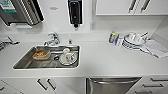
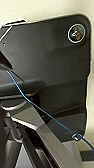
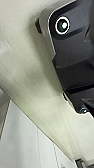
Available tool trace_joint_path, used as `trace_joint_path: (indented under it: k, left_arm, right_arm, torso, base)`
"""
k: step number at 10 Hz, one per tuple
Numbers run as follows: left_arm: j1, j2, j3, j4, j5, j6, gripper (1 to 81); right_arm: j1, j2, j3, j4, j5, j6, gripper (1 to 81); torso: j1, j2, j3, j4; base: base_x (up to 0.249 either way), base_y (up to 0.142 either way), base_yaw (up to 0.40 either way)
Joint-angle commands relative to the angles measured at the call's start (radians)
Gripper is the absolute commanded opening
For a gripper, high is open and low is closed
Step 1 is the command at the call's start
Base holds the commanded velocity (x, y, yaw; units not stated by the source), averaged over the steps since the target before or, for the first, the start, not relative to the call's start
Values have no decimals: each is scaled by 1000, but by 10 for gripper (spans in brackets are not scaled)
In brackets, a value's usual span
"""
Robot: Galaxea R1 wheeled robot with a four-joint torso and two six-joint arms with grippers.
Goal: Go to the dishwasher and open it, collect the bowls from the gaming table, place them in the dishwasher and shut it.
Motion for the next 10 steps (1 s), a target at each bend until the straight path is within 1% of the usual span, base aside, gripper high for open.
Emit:
trace_joint_path:
  k: [1,2,3,4,6,7,8,9,10]
  left_arm:
    - [-10,29,-199,-15,-152,3,811]
    - [-9,38,-230,-15,-186,4,811]
    - [-9,41,-250,-15,-217,6,811]
    - [-9,43,-250,-11,-215,6,811]
    - [-9,43,-250,-4,-203,4,811]
    - [-1,41,-250,-4,-201,0,811]
    - [10,40,-250,-4,-201,-2,811]
    - [17,38,-252,-5,-200,-5,811]
    - [22,40,-255,-13,-177,-8,811]
  right_arm:
    - [-117,7,-96,-243,-8,-31,811]
    - [-149,27,-140,-245,9,-31,811]
    - [-189,74,-217,-248,24,-31,811]
    - [-230,126,-302,-256,45,-31,811]
    - [-287,244,-508,-272,155,-31,811]
    - [-309,298,-597,-274,186,-31,811]
    - [-332,339,-660,-277,207,-33,811]
    - [-347,360,-688,-292,229,-33,811]
    - [-356,388,-718,-308,235,-33,811]
  torso:
    - [0,0,0,0]
    - [0,0,0,0]
    - [0,0,0,0]
    - [0,0,0,0]
    - [0,0,0,0]
    - [0,0,0,0]
    - [0,0,0,0]
    - [0,0,0,0]
    - [0,0,0,0]
  base:
    - [0,0,0]
    - [0,0,0]
    - [0,0,0]
    - [0,0,0]
    - [0,0,0]
    - [0,0,0]
    - [0,0,0]
    - [0,0,0]
    - [0,0,0]
